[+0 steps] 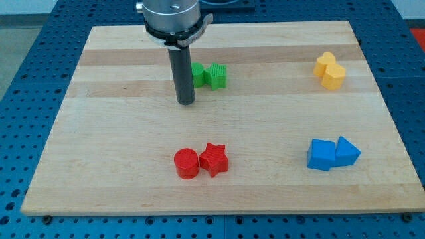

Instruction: Push the yellow blocks close to the green blocks

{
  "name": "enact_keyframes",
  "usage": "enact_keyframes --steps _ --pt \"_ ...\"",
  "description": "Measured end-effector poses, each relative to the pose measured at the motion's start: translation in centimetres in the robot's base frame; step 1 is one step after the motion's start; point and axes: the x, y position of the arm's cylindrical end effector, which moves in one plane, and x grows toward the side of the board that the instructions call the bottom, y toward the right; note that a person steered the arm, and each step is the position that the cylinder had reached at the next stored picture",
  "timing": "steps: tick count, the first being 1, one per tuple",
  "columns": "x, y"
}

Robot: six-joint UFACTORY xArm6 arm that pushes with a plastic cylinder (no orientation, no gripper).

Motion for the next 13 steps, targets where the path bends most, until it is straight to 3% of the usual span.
enact_keyframes --steps 1,3,8,10,12,13 --pt "0.0 0.0" --pt "5.4 0.1" --pt "3.6 24.6" --pt "-1.2 30.8" --pt "-8.0 26.7" --pt "-9.0 22.5"
